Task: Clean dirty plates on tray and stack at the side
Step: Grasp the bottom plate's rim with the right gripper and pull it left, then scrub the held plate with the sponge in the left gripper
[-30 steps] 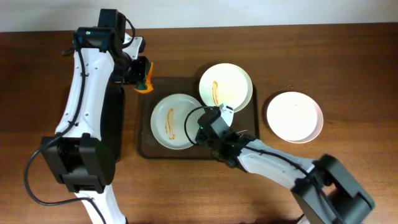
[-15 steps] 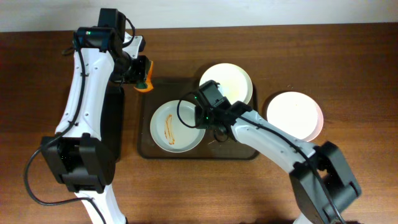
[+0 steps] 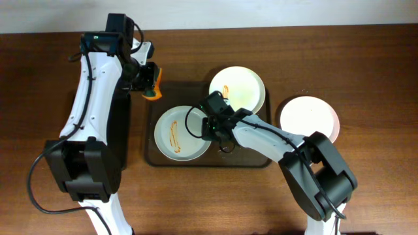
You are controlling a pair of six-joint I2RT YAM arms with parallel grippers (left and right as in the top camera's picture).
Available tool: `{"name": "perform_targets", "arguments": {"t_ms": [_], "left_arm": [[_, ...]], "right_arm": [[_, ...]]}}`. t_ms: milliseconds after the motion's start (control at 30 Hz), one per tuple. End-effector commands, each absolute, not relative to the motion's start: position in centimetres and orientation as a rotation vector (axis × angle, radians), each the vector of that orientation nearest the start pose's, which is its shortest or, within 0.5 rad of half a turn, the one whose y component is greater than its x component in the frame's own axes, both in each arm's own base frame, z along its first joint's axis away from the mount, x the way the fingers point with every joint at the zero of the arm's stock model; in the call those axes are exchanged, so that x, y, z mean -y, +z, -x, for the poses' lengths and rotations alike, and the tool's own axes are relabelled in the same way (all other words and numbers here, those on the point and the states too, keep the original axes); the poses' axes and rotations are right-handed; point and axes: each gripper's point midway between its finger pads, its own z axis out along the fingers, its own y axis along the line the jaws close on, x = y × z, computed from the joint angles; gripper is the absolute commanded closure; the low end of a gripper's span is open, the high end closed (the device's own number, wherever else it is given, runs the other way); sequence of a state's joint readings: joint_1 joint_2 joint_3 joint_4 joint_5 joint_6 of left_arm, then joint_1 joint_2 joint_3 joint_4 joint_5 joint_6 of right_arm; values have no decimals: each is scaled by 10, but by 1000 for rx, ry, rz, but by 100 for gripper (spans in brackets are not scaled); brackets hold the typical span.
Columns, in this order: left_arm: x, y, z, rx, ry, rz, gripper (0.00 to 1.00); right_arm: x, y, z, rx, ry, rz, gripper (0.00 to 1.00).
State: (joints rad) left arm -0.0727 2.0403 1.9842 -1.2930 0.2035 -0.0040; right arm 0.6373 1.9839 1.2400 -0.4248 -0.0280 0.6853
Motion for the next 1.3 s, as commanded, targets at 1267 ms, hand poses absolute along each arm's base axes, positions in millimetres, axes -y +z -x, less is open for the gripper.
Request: {"name": "perform_targets", "arguments": {"t_ms": [1267], "left_arm": [[99, -15, -374, -3040, -492, -109, 100]], "right_arm": [[-272, -2, -344, -2877, 433, -250, 96]]}}
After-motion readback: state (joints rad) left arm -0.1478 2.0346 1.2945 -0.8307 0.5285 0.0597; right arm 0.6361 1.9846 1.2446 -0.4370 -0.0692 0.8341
